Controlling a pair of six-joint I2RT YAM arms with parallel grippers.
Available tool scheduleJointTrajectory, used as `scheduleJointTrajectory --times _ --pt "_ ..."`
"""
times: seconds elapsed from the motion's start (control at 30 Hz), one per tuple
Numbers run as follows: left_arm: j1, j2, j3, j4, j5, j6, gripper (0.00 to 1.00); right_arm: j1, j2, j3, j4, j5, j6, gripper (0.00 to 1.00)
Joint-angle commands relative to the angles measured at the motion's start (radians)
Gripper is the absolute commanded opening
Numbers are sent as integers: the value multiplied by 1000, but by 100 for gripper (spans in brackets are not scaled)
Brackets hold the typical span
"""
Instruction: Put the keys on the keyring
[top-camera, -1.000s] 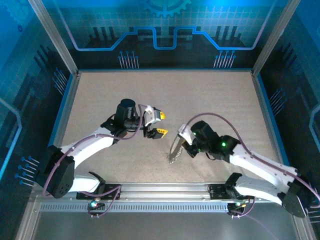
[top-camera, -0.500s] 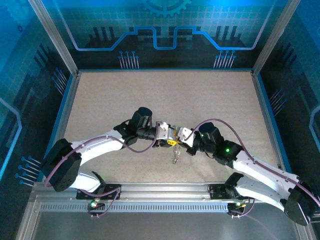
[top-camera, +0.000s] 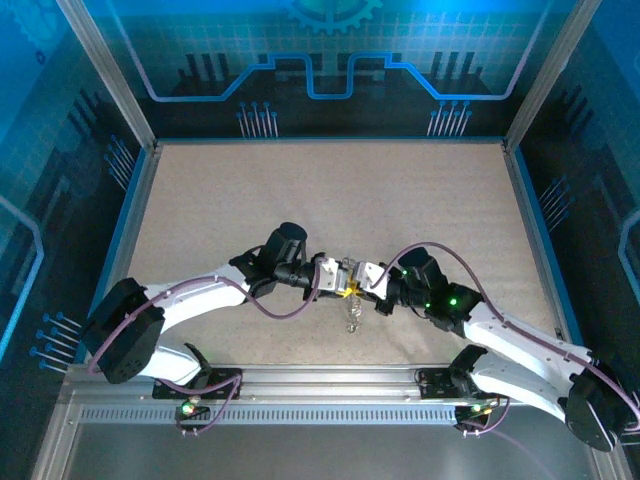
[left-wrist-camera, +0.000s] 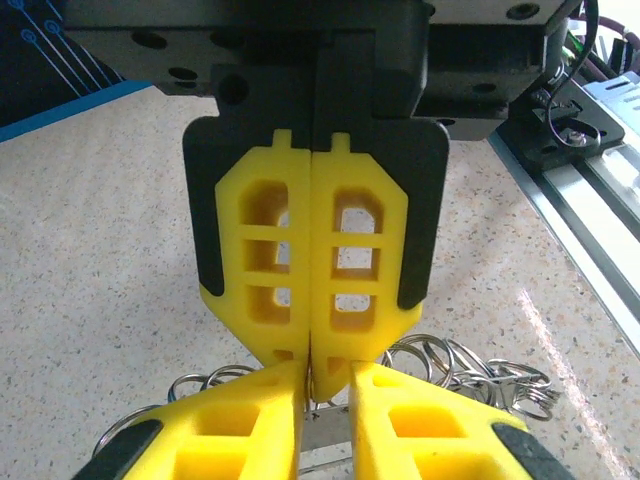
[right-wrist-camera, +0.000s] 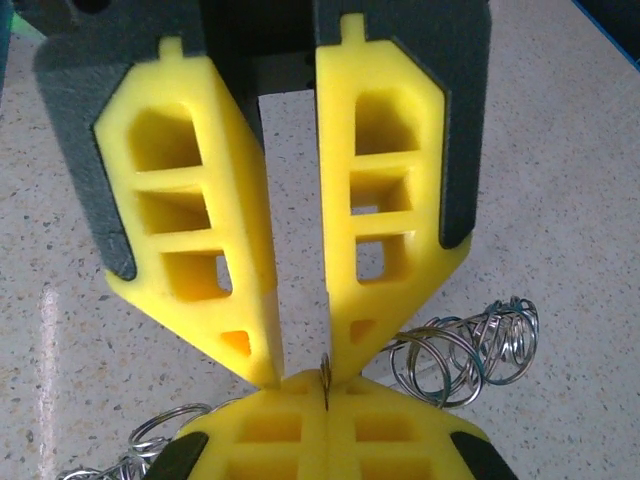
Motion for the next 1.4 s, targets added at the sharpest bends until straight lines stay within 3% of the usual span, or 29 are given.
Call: scheduleJointTrajectory --times 0.0,0.1,0.37,0.8,0.97,1.27,1.33,1.37 --pt "0 -4 -22 -33 -74 74 17 5 -43 -8 134 -126 -29 0" --pt "1 2 -18 -16 -84 84 16 6 -47 -10 139 -129 -36 0" --pt "0 6 -34 12 -115 100 24 11 -64 -35 162 -116 -47 0" --pt "-20 39 -15 -54 -84 154 24 27 -97 -65 187 -90 -75 0" --pt "-36 56 -20 -21 -122 155 23 36 -97 -67 193 -93 -85 0" --pt "-39 61 -40 62 -147 145 0 52 -109 -78 204 -41 -87 0" --pt "-38 59 -41 64 -144 140 0 52 -109 -85 220 -10 -77 0" --pt "-38 56 -44 71 -139 132 0 50 -111 -85 220 9 -71 6"
